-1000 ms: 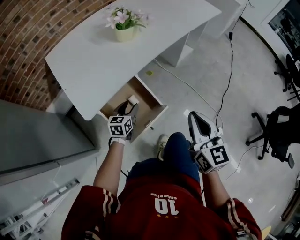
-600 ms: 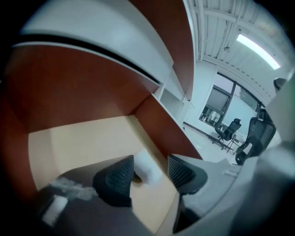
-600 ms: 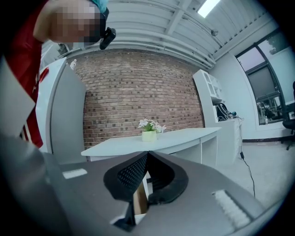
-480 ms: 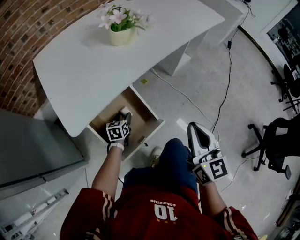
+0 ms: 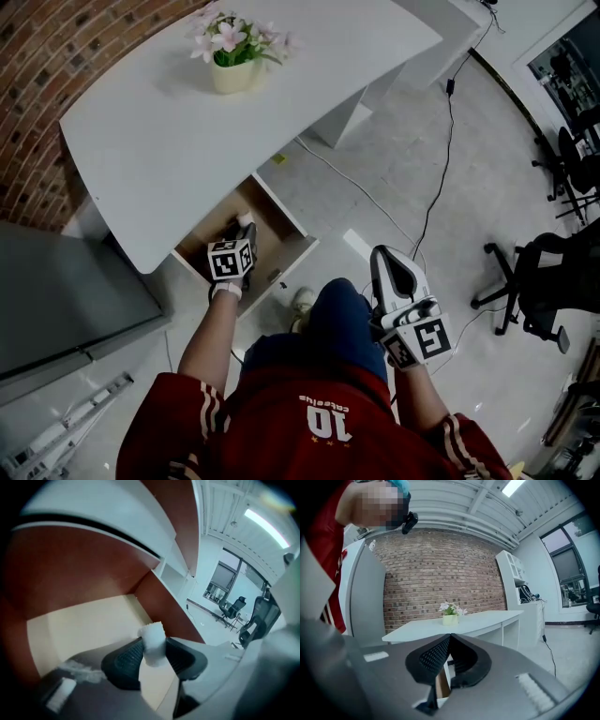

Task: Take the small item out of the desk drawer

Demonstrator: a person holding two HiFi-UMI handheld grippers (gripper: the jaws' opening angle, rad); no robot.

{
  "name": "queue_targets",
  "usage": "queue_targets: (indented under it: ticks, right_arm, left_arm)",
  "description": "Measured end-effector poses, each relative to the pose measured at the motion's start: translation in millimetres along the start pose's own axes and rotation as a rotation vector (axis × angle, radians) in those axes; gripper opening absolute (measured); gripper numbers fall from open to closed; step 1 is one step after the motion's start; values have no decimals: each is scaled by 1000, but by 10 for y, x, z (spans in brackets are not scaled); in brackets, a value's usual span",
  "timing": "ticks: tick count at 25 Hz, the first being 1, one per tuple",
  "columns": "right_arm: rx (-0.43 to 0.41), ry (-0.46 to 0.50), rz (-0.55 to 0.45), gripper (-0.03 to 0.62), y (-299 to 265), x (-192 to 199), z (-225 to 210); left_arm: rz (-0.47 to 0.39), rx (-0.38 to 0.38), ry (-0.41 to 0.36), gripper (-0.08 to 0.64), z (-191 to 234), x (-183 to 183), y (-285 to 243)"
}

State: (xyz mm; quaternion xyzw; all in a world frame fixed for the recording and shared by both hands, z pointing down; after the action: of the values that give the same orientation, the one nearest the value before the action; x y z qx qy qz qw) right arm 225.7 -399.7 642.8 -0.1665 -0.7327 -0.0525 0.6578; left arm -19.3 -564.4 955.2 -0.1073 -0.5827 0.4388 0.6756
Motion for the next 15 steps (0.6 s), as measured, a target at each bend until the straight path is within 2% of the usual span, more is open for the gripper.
queue_targets:
  ticks: [5, 9, 15]
  right_arm:
    - [-10, -6, 28, 3, 194, -427, 159]
    - [1, -9, 9, 2, 382, -825, 349]
    - [7, 5, -23, 3, 863, -1432, 860]
  left_arm:
    - [-14, 26, -48, 163, -295, -272, 525]
    - [-29, 60, -92, 163, -566, -512, 992]
    - [-62, 114, -124, 163, -932, -723, 1922]
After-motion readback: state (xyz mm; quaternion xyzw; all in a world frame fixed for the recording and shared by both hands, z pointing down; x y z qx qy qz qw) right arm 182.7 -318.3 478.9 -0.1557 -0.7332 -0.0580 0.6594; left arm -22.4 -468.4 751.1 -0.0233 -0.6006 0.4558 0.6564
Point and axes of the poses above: the fingertips, and each gripper's own axes: y backward along the fingers, z to its left, x out of its underside, the point moved 5 cm from there along y, backward along the fingers, and after that the axes turned 3 degrees about -x, right-handed, at the moved point
